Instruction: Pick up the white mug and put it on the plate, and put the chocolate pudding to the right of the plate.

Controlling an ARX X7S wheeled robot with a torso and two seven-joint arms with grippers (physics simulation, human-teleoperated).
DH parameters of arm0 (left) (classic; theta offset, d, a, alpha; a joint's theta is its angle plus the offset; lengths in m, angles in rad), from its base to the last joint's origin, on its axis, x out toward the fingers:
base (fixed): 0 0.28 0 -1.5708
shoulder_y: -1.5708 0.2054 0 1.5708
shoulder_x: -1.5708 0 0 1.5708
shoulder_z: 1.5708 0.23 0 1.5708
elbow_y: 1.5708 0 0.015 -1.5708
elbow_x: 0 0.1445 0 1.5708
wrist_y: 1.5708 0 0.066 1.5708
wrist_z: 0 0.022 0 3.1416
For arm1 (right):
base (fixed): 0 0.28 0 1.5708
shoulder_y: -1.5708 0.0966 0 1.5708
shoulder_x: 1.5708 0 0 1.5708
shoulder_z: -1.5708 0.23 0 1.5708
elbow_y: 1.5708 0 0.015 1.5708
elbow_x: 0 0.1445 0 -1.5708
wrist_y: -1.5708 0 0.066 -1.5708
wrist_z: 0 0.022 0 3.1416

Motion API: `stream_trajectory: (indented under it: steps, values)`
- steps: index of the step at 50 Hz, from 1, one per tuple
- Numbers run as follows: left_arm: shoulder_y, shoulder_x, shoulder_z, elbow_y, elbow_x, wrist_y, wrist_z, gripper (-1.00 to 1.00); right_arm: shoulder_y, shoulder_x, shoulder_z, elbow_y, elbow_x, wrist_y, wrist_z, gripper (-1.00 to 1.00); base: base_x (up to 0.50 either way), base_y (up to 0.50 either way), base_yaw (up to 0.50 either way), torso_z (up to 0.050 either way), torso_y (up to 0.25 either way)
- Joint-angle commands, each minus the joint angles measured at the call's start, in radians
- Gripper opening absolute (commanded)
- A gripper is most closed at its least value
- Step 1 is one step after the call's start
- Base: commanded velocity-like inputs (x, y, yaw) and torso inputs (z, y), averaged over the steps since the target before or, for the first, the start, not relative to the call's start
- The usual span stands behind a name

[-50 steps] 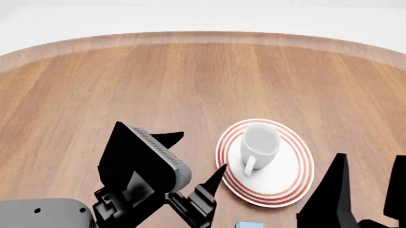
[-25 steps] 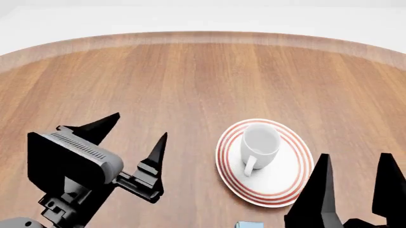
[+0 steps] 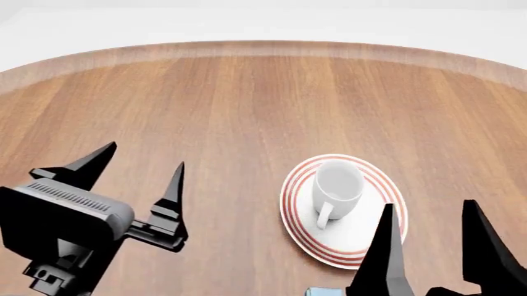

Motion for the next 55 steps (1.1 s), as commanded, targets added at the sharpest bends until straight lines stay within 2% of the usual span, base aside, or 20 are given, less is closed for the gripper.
stream_trajectory:
  steps: [1,21,27,55]
  values:
    - [0.018,0.008,-0.037,0.012,0.018,0.011,0.007,1.00,-0.008,-0.018,-0.027,-0.112,-0.058,0.191,0.001,1.00,0.00,0.00,0.00,0.000,0.000]
    - [0.021,0.022,-0.037,-0.011,-0.003,0.016,0.017,1.00,0.018,-0.062,-0.162,-0.172,-0.050,0.479,0.034,1.00,0.00,0.00,0.00,0.000,0.000]
    - [0.025,0.026,-0.036,-0.024,-0.008,0.021,0.023,1.00,0.026,-0.071,-0.190,-0.177,-0.047,0.521,0.038,1.00,0.00,0.00,0.00,0.000,0.000]
    - [0.053,0.038,-0.035,-0.073,-0.035,0.053,0.050,1.00,0.090,-0.105,-0.117,-0.138,0.232,0.738,0.092,1.00,0.00,0.00,0.00,0.000,0.000]
